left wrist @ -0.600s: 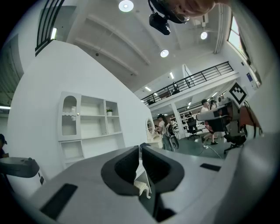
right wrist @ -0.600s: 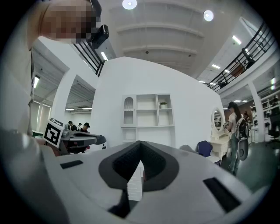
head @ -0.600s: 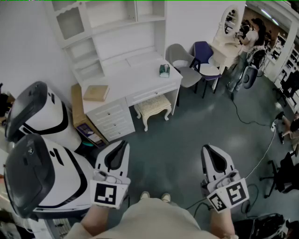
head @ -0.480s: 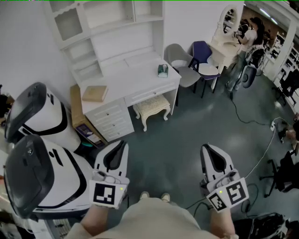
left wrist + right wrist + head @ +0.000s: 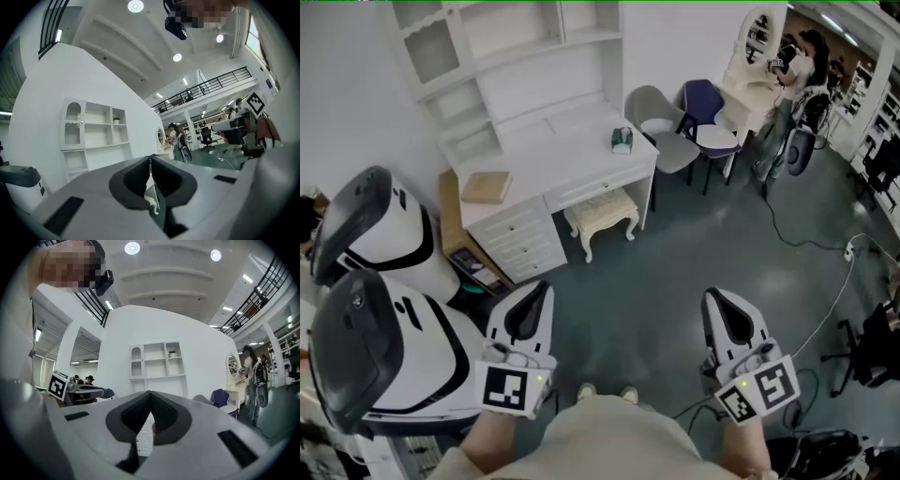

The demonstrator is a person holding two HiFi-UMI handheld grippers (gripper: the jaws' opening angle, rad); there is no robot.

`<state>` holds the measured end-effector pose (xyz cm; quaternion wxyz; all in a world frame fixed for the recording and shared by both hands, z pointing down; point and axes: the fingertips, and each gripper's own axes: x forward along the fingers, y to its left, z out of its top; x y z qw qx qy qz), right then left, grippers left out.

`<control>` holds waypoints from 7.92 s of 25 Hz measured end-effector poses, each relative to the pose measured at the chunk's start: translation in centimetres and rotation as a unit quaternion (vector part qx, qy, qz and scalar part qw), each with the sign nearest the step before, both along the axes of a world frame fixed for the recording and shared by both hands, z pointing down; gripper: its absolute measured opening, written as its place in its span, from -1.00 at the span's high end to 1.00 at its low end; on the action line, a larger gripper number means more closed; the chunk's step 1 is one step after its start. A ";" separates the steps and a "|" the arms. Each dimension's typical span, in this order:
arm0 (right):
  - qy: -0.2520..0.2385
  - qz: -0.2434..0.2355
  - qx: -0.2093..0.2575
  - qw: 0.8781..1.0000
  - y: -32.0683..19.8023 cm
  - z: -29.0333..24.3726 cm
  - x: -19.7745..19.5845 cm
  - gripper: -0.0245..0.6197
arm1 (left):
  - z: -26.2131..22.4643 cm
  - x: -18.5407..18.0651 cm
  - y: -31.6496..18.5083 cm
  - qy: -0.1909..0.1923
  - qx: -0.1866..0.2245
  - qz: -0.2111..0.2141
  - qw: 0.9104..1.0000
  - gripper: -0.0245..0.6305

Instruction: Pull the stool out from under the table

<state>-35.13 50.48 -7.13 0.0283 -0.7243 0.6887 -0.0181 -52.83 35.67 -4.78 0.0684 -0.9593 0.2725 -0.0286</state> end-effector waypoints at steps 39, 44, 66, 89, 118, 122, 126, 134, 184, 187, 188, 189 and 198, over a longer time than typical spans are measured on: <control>0.032 -0.024 -0.011 0.999 -5.1 4.8 13.0 0.13 | 4.7 9.5 -5.4 0.029 -0.005 -0.048 0.998 0.12; 0.020 -0.034 -0.028 0.999 -10.5 5.7 15.0 0.13 | 5.3 12.0 -10.1 0.020 -0.017 -0.047 0.999 0.12; -0.040 -0.071 -0.132 0.988 -42.5 12.3 24.6 0.13 | 10.3 24.0 -39.6 -0.028 -0.089 -0.043 0.995 0.12; -0.049 -0.142 -0.165 0.975 -53.6 16.3 35.7 0.16 | 13.1 31.7 -46.8 -0.071 -0.110 -0.127 0.983 0.12; -0.019 -0.221 -0.257 0.940 -57.5 25.0 42.8 0.17 | 21.2 34.8 -44.8 -0.108 -0.181 -0.229 0.950 0.12; -0.028 -0.219 -0.272 0.937 -58.2 27.9 42.2 0.17 | 25.2 33.4 -45.5 -0.114 -0.211 -0.232 0.943 0.12; -0.032 -0.218 -0.277 0.935 -59.6 31.0 42.2 0.17 | 29.6 32.8 -46.4 -0.114 -0.235 -0.236 0.936 0.12; -0.024 -0.216 -0.286 0.933 -61.4 37.2 40.7 0.17 | 37.1 32.8 -49.2 -0.149 -0.237 -0.216 0.936 0.11; -0.106 -0.190 -0.337 0.916 -72.0 83.6 42.9 -0.40 | 81.9 35.6 -59.9 -0.013 -0.413 -0.207 0.887 -0.30; -0.115 -0.193 -0.339 0.914 -72.6 84.7 43.1 -0.47 | 82.1 35.3 -60.0 -0.047 -0.382 -0.213 0.898 -0.34; -0.117 -0.193 -0.340 0.913 -72.8 84.9 43.0 -0.49 | 82.3 35.1 -60.2 -0.056 -0.377 -0.217 0.899 -0.35; -0.116 -0.193 -0.341 0.913 -73.0 85.2 43.0 -0.50 | 82.7 35.0 -60.4 -0.060 -0.379 -0.220 0.897 -0.35; -0.138 -0.214 -0.352 0.901 -73.8 86.8 43.2 -0.69 | 84.5 35.4 -61.5 -0.031 -0.422 -0.191 0.886 -0.41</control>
